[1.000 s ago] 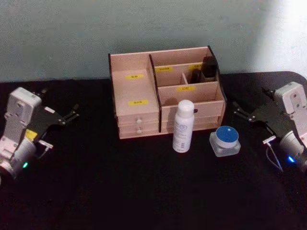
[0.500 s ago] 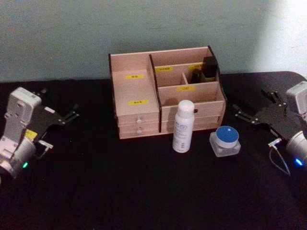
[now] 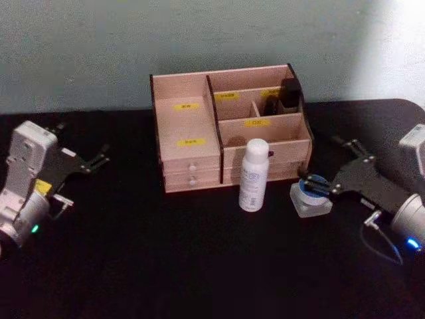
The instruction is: Pick up the facial cleanser and watermelon frost from the table and place them into the tiered storage box.
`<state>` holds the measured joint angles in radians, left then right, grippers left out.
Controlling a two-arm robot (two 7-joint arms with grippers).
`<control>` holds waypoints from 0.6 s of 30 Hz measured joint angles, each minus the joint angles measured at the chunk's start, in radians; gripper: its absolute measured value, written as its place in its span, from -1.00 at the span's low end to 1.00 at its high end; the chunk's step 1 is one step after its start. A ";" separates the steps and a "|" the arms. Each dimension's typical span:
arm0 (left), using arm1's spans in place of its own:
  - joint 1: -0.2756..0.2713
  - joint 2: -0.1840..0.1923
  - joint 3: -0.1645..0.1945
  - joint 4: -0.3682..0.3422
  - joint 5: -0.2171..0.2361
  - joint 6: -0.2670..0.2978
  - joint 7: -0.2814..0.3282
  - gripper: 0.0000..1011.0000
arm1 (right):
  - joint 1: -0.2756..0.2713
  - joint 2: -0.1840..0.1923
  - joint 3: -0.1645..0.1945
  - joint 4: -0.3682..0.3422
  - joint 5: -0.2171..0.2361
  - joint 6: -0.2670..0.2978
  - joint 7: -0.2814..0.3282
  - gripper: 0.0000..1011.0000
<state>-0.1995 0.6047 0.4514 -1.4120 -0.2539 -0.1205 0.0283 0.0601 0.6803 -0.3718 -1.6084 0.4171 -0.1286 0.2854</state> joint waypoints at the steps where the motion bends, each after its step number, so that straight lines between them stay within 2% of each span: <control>1: 0.000 0.000 0.000 0.000 0.000 0.000 0.000 0.98 | 0.000 -0.001 -0.002 -0.002 0.002 -0.001 0.011 0.98; 8: 0.000 0.000 0.000 0.000 0.000 0.000 0.000 0.98 | 0.027 -0.024 -0.033 0.018 0.024 0.006 0.124 0.98; 18: 0.000 0.000 0.000 0.000 0.000 0.000 0.000 0.98 | 0.078 -0.080 -0.059 0.090 0.041 0.041 0.220 0.98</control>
<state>-0.1995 0.6047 0.4514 -1.4120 -0.2539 -0.1205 0.0283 0.1381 0.6001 -0.4308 -1.5189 0.4581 -0.0874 0.5050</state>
